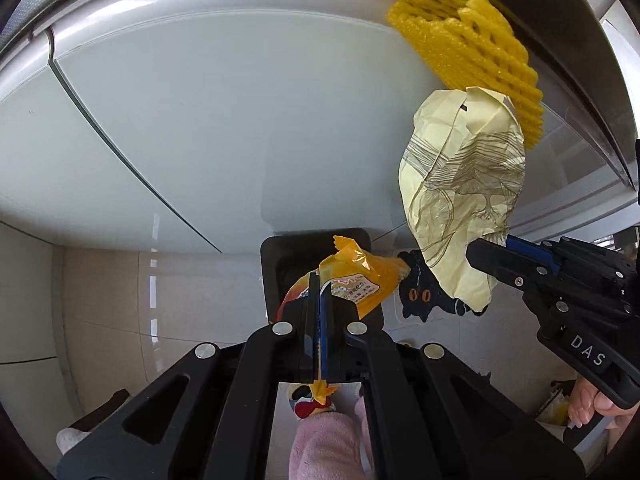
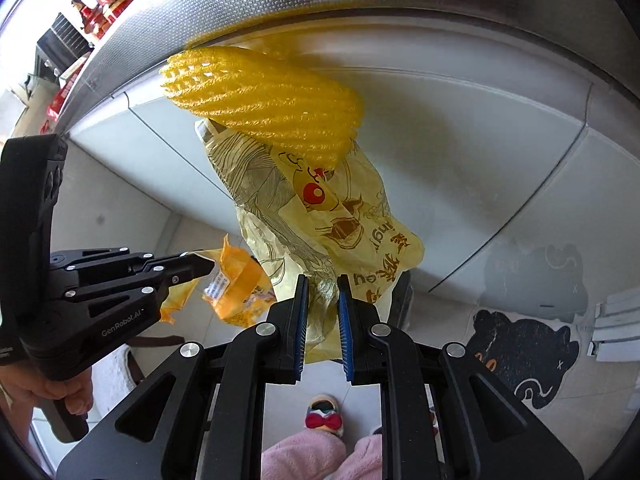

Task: Collect trash
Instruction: 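Carry both held items down over the floor bin and open both tools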

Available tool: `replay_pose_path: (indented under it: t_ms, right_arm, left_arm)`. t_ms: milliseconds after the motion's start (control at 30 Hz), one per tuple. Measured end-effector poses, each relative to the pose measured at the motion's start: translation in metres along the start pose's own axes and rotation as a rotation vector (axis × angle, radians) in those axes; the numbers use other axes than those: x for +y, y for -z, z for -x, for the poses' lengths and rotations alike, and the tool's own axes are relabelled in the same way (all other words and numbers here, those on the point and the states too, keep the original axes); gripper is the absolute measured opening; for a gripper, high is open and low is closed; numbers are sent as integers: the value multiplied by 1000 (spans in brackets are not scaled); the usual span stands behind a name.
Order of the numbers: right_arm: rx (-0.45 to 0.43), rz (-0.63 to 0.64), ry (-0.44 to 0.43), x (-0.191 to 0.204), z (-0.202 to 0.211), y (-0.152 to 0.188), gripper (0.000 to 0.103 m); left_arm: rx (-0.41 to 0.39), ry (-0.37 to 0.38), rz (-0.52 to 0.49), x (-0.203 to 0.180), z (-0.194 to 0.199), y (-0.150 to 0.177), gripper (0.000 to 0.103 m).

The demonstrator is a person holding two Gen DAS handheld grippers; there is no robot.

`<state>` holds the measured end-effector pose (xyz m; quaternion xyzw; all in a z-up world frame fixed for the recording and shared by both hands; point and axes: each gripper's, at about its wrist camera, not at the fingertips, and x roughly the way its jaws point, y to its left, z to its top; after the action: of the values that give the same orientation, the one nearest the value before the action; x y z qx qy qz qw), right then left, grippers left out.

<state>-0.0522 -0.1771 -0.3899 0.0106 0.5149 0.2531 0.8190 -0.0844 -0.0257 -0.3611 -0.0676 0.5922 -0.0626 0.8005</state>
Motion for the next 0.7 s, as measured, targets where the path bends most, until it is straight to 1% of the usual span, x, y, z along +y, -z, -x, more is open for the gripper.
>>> replay_pose_path:
  t_ms: [233, 500, 700]
  right_arm:
    - [44, 4, 16, -3, -20, -5, 16]
    - [103, -23, 11, -7, -54, 10, 16]
    - [130, -67, -16, -22, -86, 22, 16]
  left_arm:
    - [41, 21, 14, 9, -21, -5, 0]
    - [111, 32, 8, 13, -61, 5, 0]
    - [134, 37, 29, 12, -87, 10, 0]
